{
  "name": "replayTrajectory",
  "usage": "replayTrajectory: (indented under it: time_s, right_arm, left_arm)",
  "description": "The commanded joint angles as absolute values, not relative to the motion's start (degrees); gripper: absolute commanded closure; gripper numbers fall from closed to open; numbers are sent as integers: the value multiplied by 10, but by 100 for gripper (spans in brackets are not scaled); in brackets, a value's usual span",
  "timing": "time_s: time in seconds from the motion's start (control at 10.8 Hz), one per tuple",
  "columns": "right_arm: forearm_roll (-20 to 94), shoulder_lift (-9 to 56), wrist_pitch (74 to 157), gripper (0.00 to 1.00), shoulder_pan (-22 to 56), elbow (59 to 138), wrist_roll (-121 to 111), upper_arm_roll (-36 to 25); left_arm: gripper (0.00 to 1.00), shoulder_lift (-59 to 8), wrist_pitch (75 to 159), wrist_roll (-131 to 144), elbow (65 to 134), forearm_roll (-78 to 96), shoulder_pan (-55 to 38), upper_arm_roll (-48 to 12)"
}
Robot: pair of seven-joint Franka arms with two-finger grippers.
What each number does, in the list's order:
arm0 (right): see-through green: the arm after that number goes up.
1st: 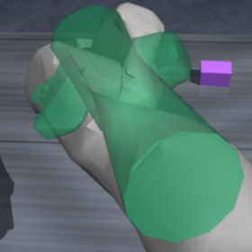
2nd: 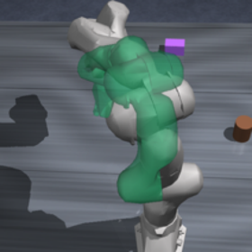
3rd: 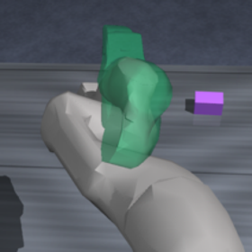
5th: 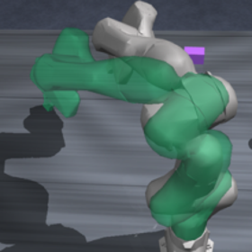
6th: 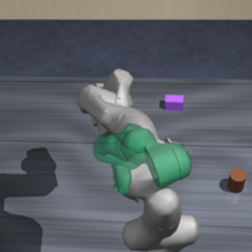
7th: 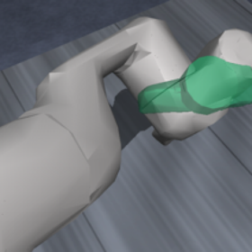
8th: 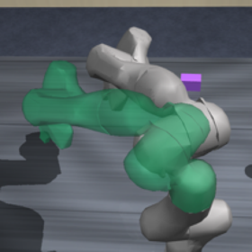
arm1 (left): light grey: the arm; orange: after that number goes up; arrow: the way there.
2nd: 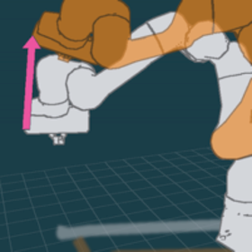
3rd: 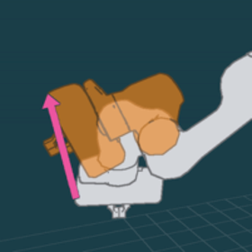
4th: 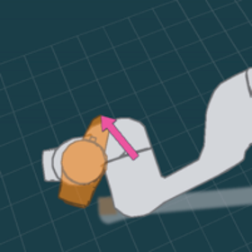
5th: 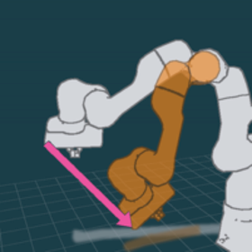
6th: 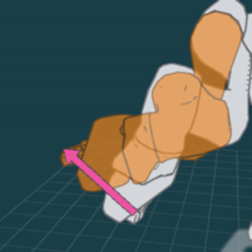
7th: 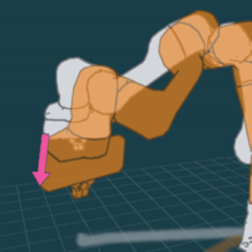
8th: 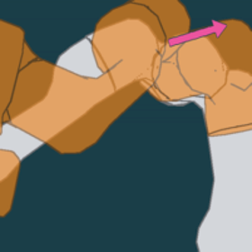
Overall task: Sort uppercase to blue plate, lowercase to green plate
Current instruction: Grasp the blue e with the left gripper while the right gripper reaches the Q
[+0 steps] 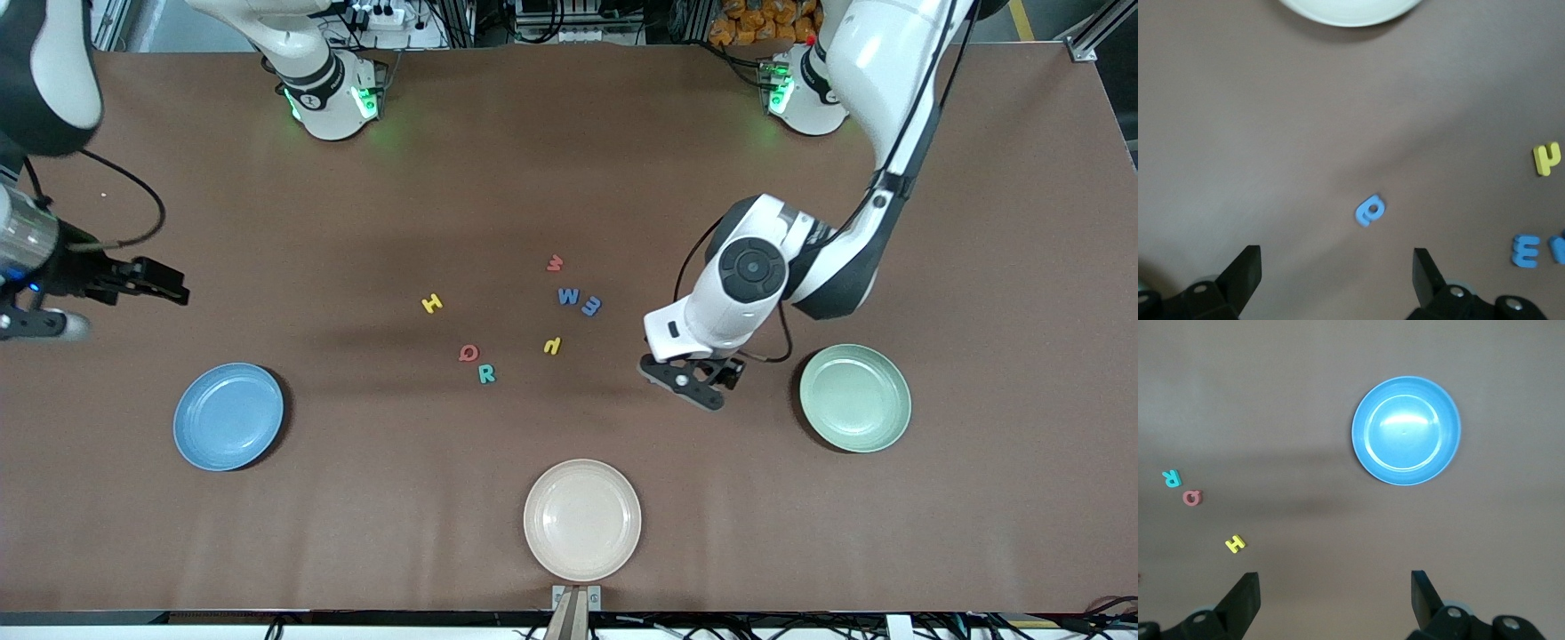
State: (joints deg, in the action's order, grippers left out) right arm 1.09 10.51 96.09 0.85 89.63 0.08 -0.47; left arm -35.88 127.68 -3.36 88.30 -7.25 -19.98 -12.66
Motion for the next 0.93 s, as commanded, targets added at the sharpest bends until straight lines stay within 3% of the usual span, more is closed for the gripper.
replayTrajectory:
  time_s: [0.0, 0.37, 0.56, 0.65, 0.84]
  right_arm:
    - [11, 158, 996, 0, 69, 879, 4, -2]
    - [2, 245, 1097, 0, 180, 880, 6, -3]
    - [2, 258, 1120, 0, 209, 905, 6, -3]
    - [2, 258, 1152, 0, 220, 941, 7, -3]
    - [2, 258, 1186, 0, 246, 989, 8, -3]
  left_arm:
    - [0, -407, 1309, -137, 864, -81, -209, -123]
    - [0, -436, 1334, -287, 873, -88, -233, -120]
    - [0, -436, 1332, -295, 888, -89, -236, -120]
    - [4, -440, 1332, -320, 897, -89, -236, -120]
    - [22, -453, 1332, -398, 897, -96, -233, -117]
